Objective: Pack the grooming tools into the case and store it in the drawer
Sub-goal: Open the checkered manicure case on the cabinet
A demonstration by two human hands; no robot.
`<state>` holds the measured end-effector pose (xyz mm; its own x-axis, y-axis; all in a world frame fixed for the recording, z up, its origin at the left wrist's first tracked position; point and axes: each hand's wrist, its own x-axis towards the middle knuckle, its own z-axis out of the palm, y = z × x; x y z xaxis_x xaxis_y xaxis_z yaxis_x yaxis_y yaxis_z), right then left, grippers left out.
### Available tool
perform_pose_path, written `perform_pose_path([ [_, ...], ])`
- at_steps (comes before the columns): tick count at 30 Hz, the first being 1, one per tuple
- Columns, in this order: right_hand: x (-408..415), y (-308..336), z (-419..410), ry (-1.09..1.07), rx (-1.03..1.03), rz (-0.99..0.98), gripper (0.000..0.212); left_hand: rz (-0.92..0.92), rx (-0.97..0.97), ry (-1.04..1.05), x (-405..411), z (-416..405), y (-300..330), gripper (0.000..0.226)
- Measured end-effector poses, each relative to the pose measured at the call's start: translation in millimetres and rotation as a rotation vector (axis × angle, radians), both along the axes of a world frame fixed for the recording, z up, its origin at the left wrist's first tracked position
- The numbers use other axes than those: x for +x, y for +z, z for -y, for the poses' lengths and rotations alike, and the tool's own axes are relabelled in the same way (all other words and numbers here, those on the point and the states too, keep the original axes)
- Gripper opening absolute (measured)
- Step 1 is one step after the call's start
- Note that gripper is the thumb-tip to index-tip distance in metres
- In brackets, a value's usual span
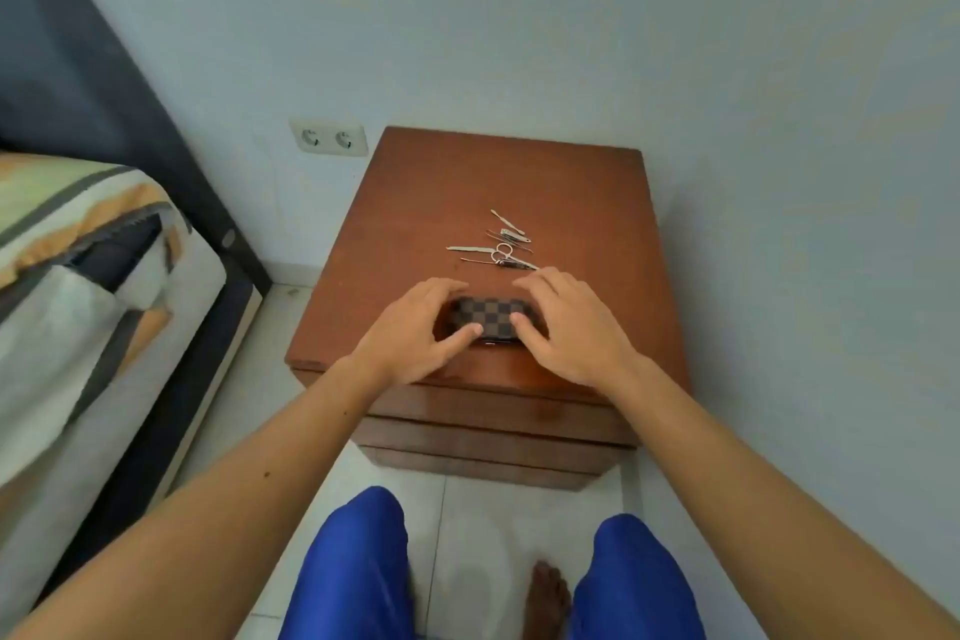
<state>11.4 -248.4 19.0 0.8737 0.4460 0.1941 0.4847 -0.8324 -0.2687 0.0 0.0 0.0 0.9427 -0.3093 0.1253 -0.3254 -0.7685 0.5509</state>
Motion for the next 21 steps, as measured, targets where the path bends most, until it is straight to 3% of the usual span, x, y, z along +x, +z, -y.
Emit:
perform_pose_path([
  [3,-12,-8,-9,0.018,0.001,-0.046,0.05,-0.035,0.022,-0.014,-6,-3,-4,0.071],
  [9,-15,-24,-8,-0.003,0.044,-0.096,0.053,-0.025,0.052,0.001,-1,-3,-10,0.069],
  [14,-8,-26,-4,0.028,0.1,-0.124,0.051,-0.031,-0.03,0.0,9,-8,-21,0.07],
  [21,8,-25,3,0.013,0.221,-0.109,0.031,-0.057,-0.174,0.037,16,-12,-36,0.076],
])
